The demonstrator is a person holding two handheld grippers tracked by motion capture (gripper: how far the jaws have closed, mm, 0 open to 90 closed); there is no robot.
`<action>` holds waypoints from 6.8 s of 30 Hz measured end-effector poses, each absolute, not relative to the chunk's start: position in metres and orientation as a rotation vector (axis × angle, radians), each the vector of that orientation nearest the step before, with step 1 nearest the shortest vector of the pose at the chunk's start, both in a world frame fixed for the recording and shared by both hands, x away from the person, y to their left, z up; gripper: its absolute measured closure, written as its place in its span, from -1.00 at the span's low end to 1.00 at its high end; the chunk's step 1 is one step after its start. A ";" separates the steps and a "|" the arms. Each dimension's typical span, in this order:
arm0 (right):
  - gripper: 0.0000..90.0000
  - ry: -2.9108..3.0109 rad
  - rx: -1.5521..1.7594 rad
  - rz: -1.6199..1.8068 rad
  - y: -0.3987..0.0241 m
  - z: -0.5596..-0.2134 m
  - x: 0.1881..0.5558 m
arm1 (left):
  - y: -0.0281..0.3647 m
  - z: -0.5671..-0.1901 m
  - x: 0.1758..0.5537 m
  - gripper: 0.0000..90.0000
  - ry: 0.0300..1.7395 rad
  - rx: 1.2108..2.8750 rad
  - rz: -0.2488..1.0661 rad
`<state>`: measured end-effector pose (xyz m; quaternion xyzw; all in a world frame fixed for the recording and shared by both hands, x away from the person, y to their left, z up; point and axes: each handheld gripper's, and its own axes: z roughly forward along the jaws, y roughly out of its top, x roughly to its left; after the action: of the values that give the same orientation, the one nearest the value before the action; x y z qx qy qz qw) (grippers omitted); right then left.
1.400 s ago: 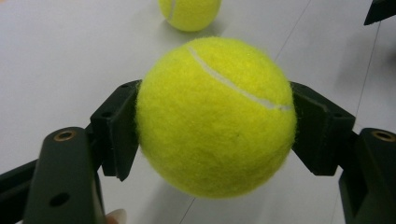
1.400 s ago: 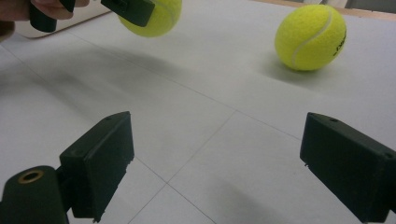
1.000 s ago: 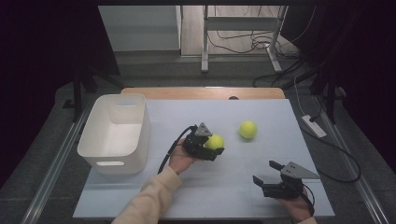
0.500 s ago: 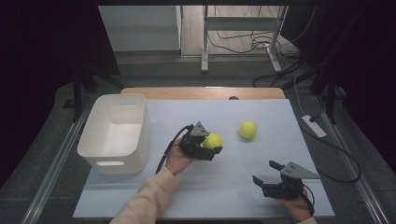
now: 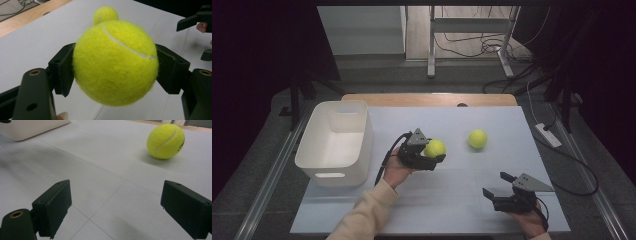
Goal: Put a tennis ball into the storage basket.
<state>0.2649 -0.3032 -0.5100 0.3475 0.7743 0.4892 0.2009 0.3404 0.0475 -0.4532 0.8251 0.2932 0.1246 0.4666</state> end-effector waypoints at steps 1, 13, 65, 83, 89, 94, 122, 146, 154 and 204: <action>-0.78 2.163 0.971 1.367 -0.303 -0.510 0.265 | 0.048 -0.453 0.340 -0.40 0.720 2.025 0.306; -0.78 2.159 0.974 1.369 -0.303 -0.510 0.265 | 0.058 -0.442 0.336 -0.40 0.723 2.000 0.335; -0.78 2.155 0.972 1.366 -0.302 -0.510 0.265 | 0.099 -0.400 0.331 -0.40 0.773 1.875 0.447; -0.78 2.150 0.974 1.367 -0.303 -0.509 0.265 | 0.115 -0.386 0.330 -0.40 0.794 1.842 0.491; -0.78 2.147 0.976 1.369 -0.302 -0.509 0.265 | 0.123 -0.381 0.330 -0.40 0.804 1.828 0.508; -0.78 2.146 0.977 1.368 -0.302 -0.509 0.265 | 0.128 -0.378 0.329 -0.40 0.814 1.820 0.517; -0.78 2.141 0.975 1.365 -0.303 -0.508 0.265 | 0.166 -0.373 0.330 -0.40 0.905 1.787 0.586; -0.78 2.141 0.975 1.365 -0.303 -0.508 0.265 | 0.193 -0.367 0.335 -0.40 0.979 1.756 0.635; -0.78 2.141 0.975 1.363 -0.303 -0.508 0.265 | 0.204 -0.365 0.339 -0.40 1.007 1.751 0.656; -0.77 2.136 0.987 1.347 -0.304 -0.509 0.265 | 0.268 -0.373 0.372 -0.40 1.270 1.733 0.732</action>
<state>0.2653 -0.3042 -0.5086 0.3555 0.7697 0.4854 0.2135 0.3724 0.2679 -0.3732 0.6922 0.5073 0.2922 0.4221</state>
